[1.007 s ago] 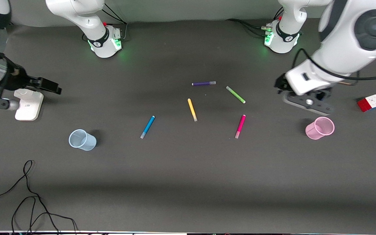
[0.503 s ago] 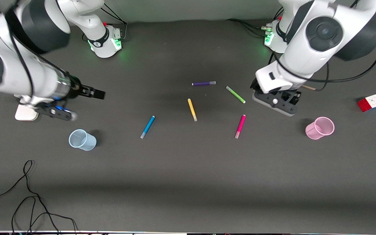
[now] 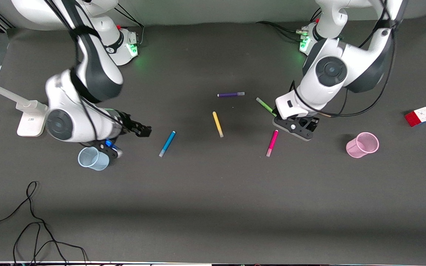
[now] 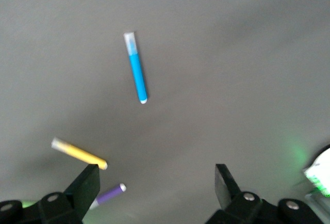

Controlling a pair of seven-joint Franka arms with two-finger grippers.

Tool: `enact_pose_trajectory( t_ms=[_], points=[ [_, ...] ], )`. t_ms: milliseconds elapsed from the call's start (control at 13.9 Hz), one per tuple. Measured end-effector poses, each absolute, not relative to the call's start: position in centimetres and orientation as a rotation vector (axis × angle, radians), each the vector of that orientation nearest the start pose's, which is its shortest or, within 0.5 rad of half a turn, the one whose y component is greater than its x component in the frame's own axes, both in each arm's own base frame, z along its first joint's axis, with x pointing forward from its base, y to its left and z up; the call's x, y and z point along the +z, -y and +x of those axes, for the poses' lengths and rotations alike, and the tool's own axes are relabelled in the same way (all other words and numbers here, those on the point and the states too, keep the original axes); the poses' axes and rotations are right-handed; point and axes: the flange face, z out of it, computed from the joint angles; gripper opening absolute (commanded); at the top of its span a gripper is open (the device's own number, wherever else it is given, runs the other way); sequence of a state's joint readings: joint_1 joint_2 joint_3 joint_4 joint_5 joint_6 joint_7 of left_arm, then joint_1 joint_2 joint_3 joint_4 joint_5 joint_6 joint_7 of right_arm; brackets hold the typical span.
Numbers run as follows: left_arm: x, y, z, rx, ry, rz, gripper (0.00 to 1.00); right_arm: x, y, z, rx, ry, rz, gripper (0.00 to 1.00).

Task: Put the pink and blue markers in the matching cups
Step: 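Reach the right gripper to the blue marker while the left gripper reaches the pink marker, then grasp the blue marker with the right gripper while the left gripper grasps the pink marker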

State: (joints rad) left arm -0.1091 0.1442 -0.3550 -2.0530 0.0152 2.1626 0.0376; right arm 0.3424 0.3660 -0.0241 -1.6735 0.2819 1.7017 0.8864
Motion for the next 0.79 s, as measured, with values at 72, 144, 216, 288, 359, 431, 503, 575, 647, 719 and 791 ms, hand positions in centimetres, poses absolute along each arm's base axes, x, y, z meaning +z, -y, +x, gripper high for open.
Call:
enact_pose_trajectory(
  t_ms=[72, 144, 216, 288, 359, 431, 503, 575, 647, 719, 791],
  points=[
    [35.0, 25.0, 50.9, 0.070, -0.799, -3.073, 1.00, 34.8, -22.5, 57.9, 0.663, -1.052, -2.873, 0.99],
    [33.0, 25.0, 50.8, 0.089, -0.806, -3.074, 1.00, 32.3, -23.3, 57.7, 0.658, -1.102, -2.870, 0.99],
    [31.2, 25.2, 50.9, 0.102, -0.817, -3.074, 1.00, 29.5, -24.2, 57.4, 0.646, -1.139, -2.871, 0.99],
    [29.5, 25.4, 50.9, 0.113, -0.832, -3.073, 1.00, 26.8, -24.9, 56.8, 0.636, -1.167, -2.875, 0.99],
    [27.8, 25.6, 50.9, 0.133, -0.849, -3.066, 1.00, 24.7, -25.6, 56.0, 0.622, -1.190, -2.879, 0.99],
    [26.4, 25.8, 50.7, 0.158, -0.860, -3.061, 1.00, 23.2, -26.3, 55.4, 0.602, -1.208, -2.881, 0.99],
    [25.2, 26.0, 50.6, 0.176, -0.866, -3.063, 1.00, 22.1, -26.7, 54.9, 0.582, -1.222, -2.880, 0.99],
    [24.2, 26.2, 50.5, 0.185, -0.869, -3.067, 1.00, 21.2, -26.8, 54.7, 0.569, -1.230, -2.880, 0.99],
    [23.3, 26.3, 50.5, 0.187, -0.871, -3.073, 1.00, 20.5, -26.7, 54.6, 0.556, -1.236, -2.878, 0.99],
    [22.3, 26.3, 50.5, 0.195, -0.870, -3.078, 1.00, 19.9, -26.6, 54.7, 0.545, -1.242, -2.875, 0.98],
    [21.4, 26.3, 50.4, 0.209, -0.870, -3.080, 1.00, 19.2, -26.7, 54.6, 0.542, -1.244, -2.878, 0.98]
  ],
)
